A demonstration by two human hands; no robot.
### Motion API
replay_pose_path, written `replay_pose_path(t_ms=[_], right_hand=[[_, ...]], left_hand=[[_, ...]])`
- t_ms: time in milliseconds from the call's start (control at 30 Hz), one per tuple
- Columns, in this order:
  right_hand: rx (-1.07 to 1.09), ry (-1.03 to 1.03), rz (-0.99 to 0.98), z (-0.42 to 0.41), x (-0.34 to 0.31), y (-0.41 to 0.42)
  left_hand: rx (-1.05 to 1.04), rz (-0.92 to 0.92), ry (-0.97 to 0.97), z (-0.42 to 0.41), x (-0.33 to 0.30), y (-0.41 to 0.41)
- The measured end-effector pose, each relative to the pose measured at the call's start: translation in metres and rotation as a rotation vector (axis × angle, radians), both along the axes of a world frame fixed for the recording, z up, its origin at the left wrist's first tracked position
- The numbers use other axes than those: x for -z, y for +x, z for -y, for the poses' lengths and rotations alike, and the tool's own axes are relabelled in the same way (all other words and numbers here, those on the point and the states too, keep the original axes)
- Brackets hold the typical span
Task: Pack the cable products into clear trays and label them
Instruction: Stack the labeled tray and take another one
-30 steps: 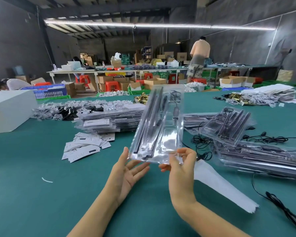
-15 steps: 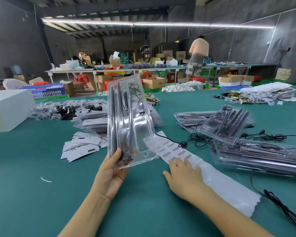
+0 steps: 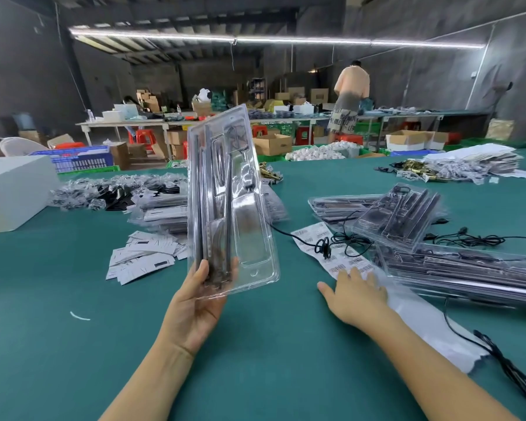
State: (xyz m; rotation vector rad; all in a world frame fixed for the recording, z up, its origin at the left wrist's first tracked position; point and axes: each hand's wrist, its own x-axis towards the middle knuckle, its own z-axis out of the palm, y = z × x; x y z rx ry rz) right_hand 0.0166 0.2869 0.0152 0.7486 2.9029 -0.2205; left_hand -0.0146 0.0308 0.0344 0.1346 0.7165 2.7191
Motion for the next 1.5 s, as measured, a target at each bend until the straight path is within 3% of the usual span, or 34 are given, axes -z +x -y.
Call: replay_pose_path(t_ms=[200,400,633,767,867,967,1033,1133,1200,1333,1500], right_hand=[[0.009,0.144,-0.005,-0.002,-0.005,0.0],[-0.047,0.36,-0.157,0.011,-0.012,-0.003],[-0.009,0.278,-0.29,-0.002,-0.005,-0.004],[-0.011,0.207,-0.513,-0.006,-0.005,-0.005],[-0.048,-0.069,-0.758,0.005,-0.019,-0.003],[-0.122,-0.68,-0.904,0.023,-0.05,0.002],[-0.129,-1.005,-0.844,0.036,-0.072,0.005],[-0.109,-1.344,-0.574,0.057,-0.084,0.005],[-0.109,-1.526,-0.479,0.072,-0.077,0.006],[-0.04,-1.833,-0.48,0.083,-0.048,0.007],[0.061,-2.051,-0.564,0.071,-0.024,0.006]], left_hand=[[0.004,0.016,0.043,0.002,-0.006,0.001],[-0.047,-0.026,0.097,0.01,-0.028,0.0],[-0.255,-0.125,-0.161,0.048,-0.065,-0.009],[-0.262,-0.222,-0.336,0.065,-0.075,-0.013],[-0.237,-0.257,-0.471,0.076,-0.076,-0.016],[-0.209,-0.199,-0.523,0.083,-0.075,-0.018],[-0.149,-0.184,-0.547,0.084,-0.073,-0.017],[-0.057,-0.162,-0.571,0.084,-0.069,-0.017],[0.004,-0.154,-0.605,0.083,-0.063,-0.016],[0.066,-0.121,-0.665,0.076,-0.044,-0.02],[0.197,-0.077,-0.473,0.062,-0.014,-0.021]])
